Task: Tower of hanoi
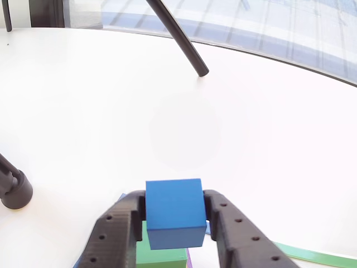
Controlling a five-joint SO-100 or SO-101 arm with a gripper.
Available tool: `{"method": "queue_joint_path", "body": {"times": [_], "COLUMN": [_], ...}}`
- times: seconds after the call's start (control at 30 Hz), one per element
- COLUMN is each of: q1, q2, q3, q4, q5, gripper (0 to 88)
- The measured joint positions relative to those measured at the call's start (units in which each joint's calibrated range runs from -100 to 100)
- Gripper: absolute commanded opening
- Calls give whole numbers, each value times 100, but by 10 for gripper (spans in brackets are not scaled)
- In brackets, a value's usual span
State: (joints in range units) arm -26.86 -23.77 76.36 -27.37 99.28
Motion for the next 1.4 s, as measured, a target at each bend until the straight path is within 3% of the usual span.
{"method": "queue_joint_path", "body": {"times": [0.67,1.4], "q1": [-199,-199], "q2": [920,1376], "q3": [-53,-416], "q4": [-742,-758], "q5": [0,0], "gripper": [37,49]}}
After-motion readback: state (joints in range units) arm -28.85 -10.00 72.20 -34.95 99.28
